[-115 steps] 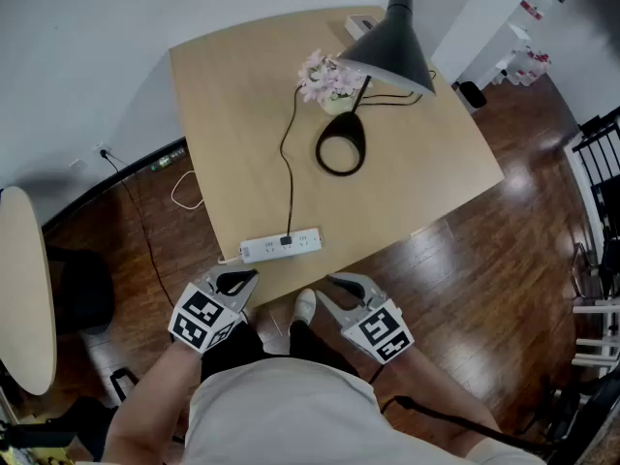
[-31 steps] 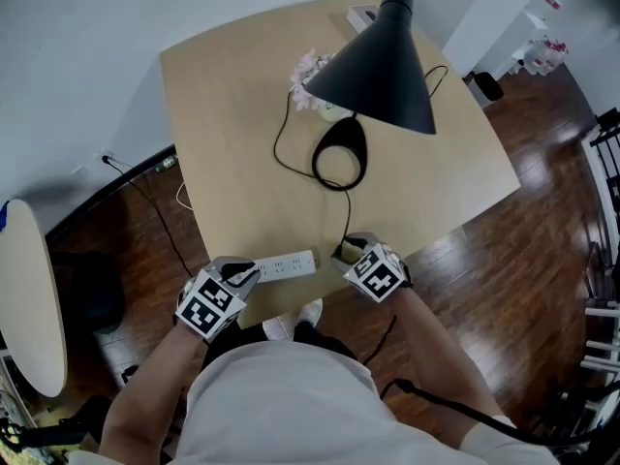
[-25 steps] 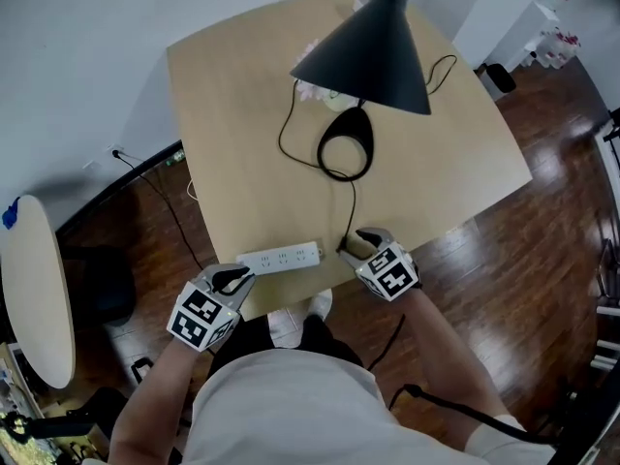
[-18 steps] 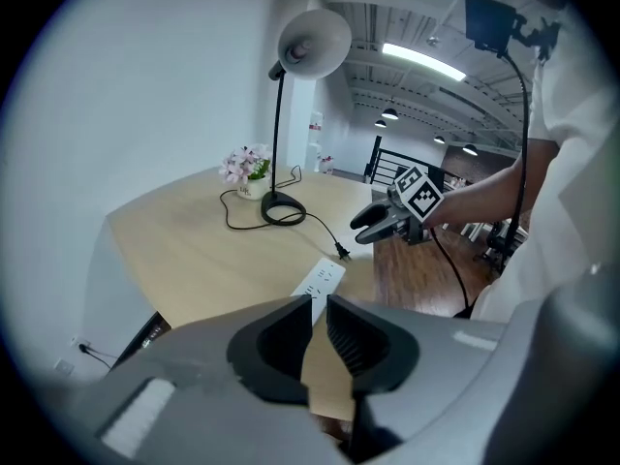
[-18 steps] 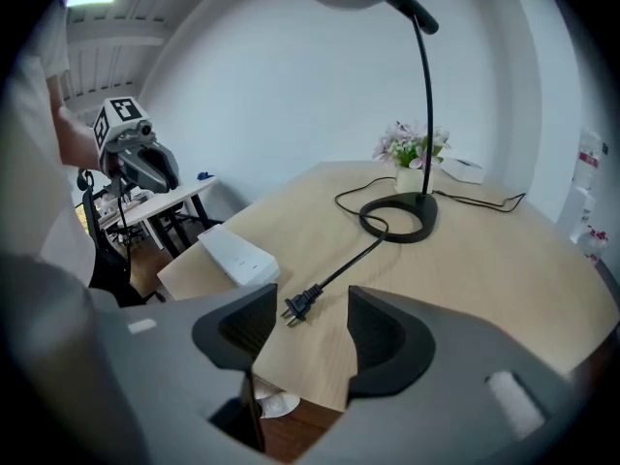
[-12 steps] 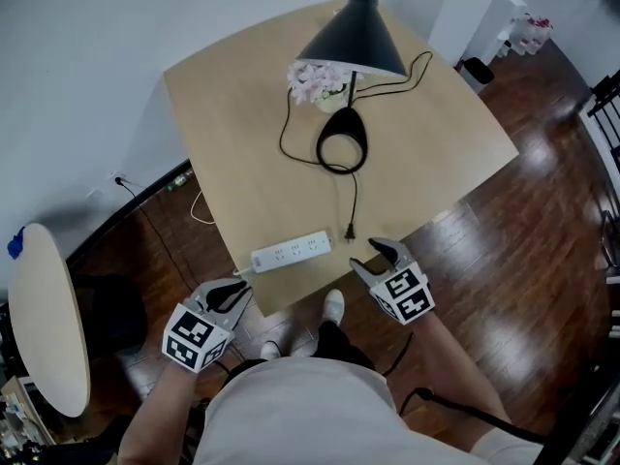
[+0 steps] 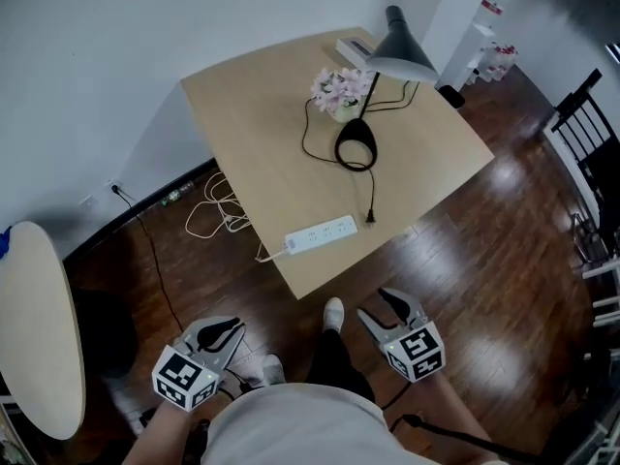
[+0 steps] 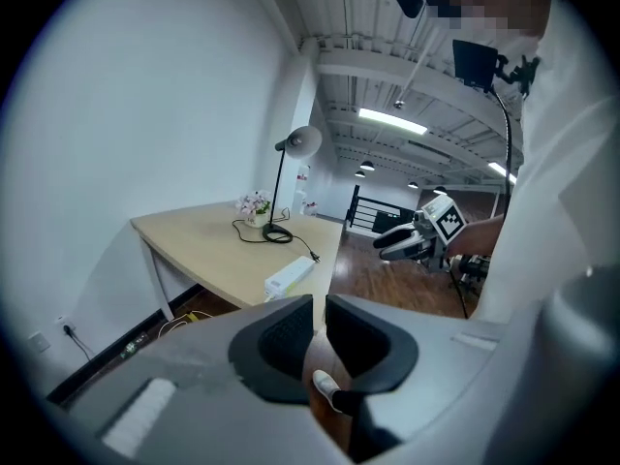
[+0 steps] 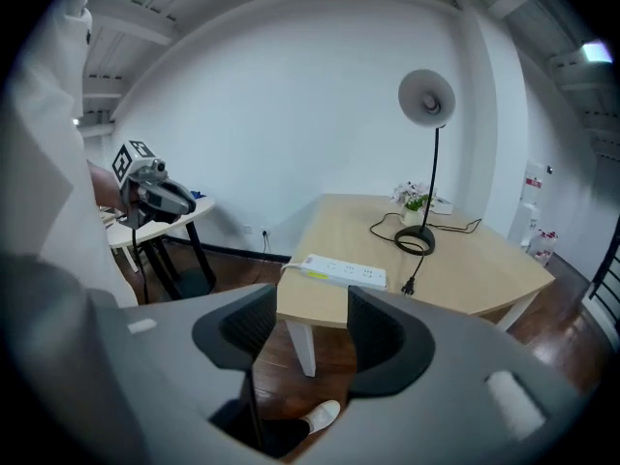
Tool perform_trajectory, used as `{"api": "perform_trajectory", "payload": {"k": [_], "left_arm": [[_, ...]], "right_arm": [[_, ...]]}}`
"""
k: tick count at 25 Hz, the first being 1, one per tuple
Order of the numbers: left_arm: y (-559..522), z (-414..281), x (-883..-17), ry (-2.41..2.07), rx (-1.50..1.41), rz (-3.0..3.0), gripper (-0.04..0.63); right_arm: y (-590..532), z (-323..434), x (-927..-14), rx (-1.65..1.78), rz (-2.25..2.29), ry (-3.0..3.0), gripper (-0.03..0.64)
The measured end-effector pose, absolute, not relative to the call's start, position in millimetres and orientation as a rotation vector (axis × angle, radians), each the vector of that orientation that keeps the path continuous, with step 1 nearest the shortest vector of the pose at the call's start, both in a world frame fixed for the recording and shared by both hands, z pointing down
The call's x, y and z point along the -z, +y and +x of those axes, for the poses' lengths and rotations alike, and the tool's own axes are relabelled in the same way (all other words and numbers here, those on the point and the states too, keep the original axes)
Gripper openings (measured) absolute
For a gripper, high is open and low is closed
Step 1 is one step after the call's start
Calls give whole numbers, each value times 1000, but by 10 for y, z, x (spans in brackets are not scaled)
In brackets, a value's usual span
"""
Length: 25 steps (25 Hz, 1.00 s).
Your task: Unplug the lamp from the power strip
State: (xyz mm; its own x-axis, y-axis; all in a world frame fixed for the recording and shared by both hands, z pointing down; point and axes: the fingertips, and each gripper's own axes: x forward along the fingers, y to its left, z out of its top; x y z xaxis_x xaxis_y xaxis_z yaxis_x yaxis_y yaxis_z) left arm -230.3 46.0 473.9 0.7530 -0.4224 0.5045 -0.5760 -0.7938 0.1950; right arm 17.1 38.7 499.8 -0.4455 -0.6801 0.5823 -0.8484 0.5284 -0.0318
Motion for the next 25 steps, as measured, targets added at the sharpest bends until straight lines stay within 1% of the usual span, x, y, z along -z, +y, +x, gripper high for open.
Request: {"api": "perform_trajectory", "payload": {"k": [4, 9, 14, 25], "left_arm": [[749, -2501, -4683, -704, -596, 2649, 49], [975, -2485, -4497, -647, -512, 2714, 49], [1348, -2338, -4302, -614, -437, 2739, 48], [2384, -1850, -4126, -562, -454, 2777, 41]], "right_arm": [[954, -183, -4734, -449, 1298, -2268, 235], [1463, -374, -4519, -407, 1310, -2265, 235], [1806, -408, -4348, -387, 1322, -2295, 231], [2784, -175, -4186, -380, 1340, -2351, 224]]}}
